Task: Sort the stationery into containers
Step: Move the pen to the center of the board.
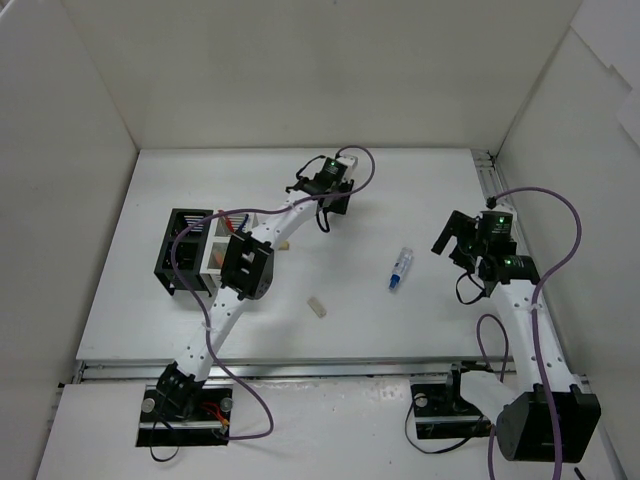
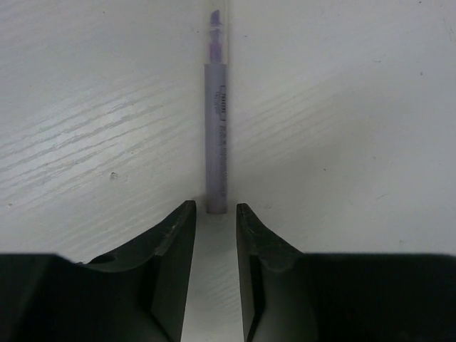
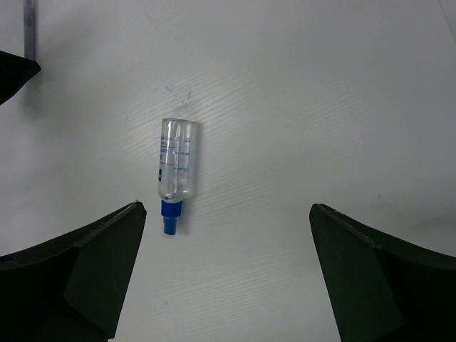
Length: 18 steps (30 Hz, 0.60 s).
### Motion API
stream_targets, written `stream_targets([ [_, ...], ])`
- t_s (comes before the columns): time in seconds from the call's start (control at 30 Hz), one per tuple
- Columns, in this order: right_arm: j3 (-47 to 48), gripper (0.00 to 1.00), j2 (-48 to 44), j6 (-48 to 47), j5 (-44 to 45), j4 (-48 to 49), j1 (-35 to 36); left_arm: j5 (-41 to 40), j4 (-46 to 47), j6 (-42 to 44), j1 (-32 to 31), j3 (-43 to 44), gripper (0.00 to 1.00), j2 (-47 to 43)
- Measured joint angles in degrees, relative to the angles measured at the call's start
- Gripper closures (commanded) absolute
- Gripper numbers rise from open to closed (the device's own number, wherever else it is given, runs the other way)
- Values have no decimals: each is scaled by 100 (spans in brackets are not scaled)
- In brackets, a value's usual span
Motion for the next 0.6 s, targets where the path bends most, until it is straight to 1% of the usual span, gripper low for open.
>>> stream_targets([
  [0.07,-22,2,-118,0,0,-35,-15,-55,-7,-22,0,0,77,0],
  [0.27,-87,2,-348,4,0,-133,-26,-275,-35,4,-50,-7,93,0],
  [0.37,-103,2,-400,4,0,-170,-26,-264,66,74,-68,-164,100,-72],
  [0.6,-129,2,-505,-4,2,-232,-26,66,367,341,-79,-885,100,-463],
])
